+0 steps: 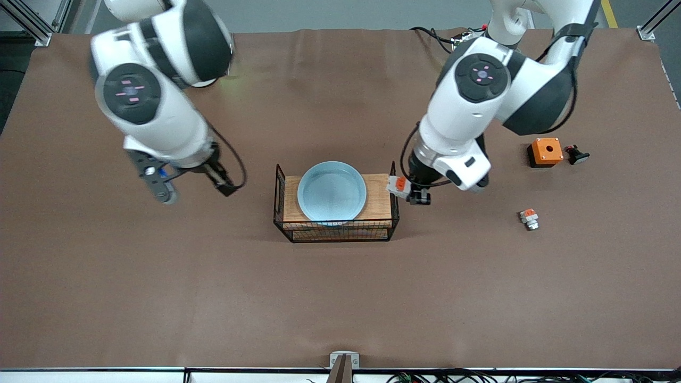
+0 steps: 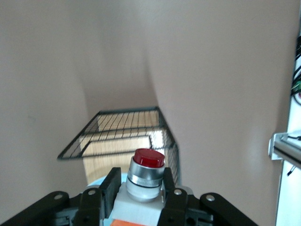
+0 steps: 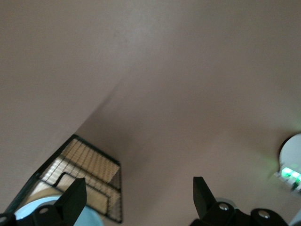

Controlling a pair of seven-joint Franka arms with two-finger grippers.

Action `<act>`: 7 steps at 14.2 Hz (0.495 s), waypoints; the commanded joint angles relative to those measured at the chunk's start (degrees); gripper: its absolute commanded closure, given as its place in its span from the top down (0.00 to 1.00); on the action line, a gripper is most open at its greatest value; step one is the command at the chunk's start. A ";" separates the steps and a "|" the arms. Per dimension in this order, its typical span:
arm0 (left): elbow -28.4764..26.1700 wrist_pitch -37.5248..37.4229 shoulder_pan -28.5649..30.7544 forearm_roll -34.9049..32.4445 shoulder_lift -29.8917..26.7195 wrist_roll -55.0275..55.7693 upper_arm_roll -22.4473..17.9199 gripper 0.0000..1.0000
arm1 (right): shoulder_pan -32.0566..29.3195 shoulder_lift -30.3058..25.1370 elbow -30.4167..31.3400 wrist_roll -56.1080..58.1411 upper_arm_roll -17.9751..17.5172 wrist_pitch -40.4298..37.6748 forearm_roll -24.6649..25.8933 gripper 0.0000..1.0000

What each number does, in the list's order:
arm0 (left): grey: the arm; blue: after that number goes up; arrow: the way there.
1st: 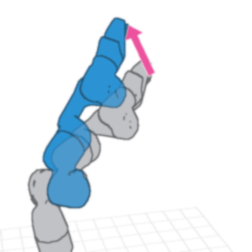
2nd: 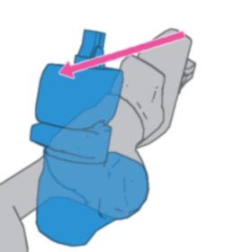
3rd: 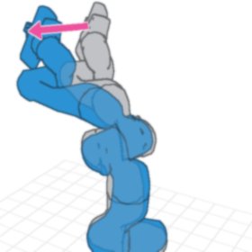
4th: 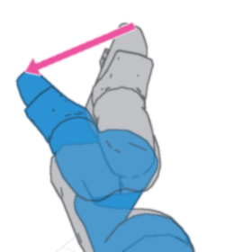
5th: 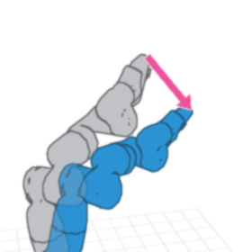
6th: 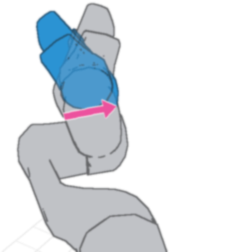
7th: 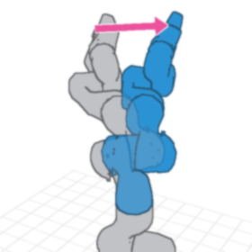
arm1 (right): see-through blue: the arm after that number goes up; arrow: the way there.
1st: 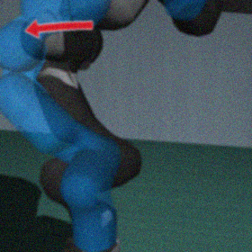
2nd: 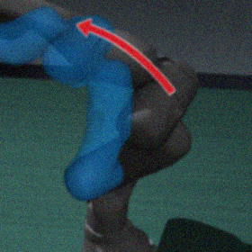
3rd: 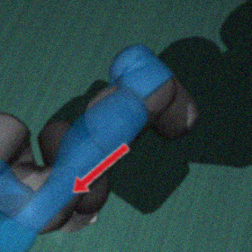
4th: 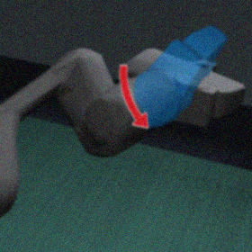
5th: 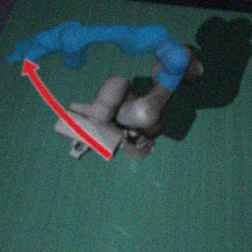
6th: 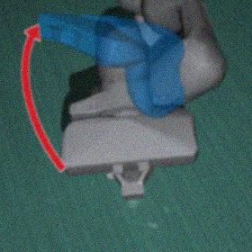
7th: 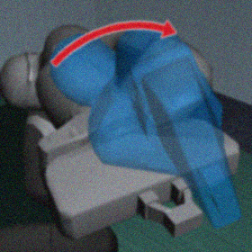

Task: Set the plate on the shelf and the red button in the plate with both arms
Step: 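Carry the red button to the basket with the left gripper while the right gripper withdraws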

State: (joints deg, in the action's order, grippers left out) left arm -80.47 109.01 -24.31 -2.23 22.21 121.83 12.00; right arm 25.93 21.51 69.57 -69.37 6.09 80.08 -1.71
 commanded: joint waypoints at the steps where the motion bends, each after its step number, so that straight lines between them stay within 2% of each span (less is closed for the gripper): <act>1: 5.57 -1.25 -3.98 -0.14 4.15 4.63 -1.02 0.17 | -5.70 -2.61 0.39 13.24 -0.73 -3.43 -0.40 1.00; 3: 8.39 -1.17 -6.97 -0.23 7.04 7.18 -2.24 0.18 | -10.27 -3.41 0.39 23.09 -0.64 -5.27 -0.40 1.00; 7: 10.51 0.23 -17.85 0.03 11.36 10.35 -12.07 0.18 | -18.71 -3.85 0.39 47.94 -0.64 -6.95 -0.32 1.00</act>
State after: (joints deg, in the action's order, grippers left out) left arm -73.32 109.22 -36.95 -2.23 30.53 130.57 4.70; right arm 10.63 18.41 69.56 -31.92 6.38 73.75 -1.68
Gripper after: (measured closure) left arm 0.590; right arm 0.000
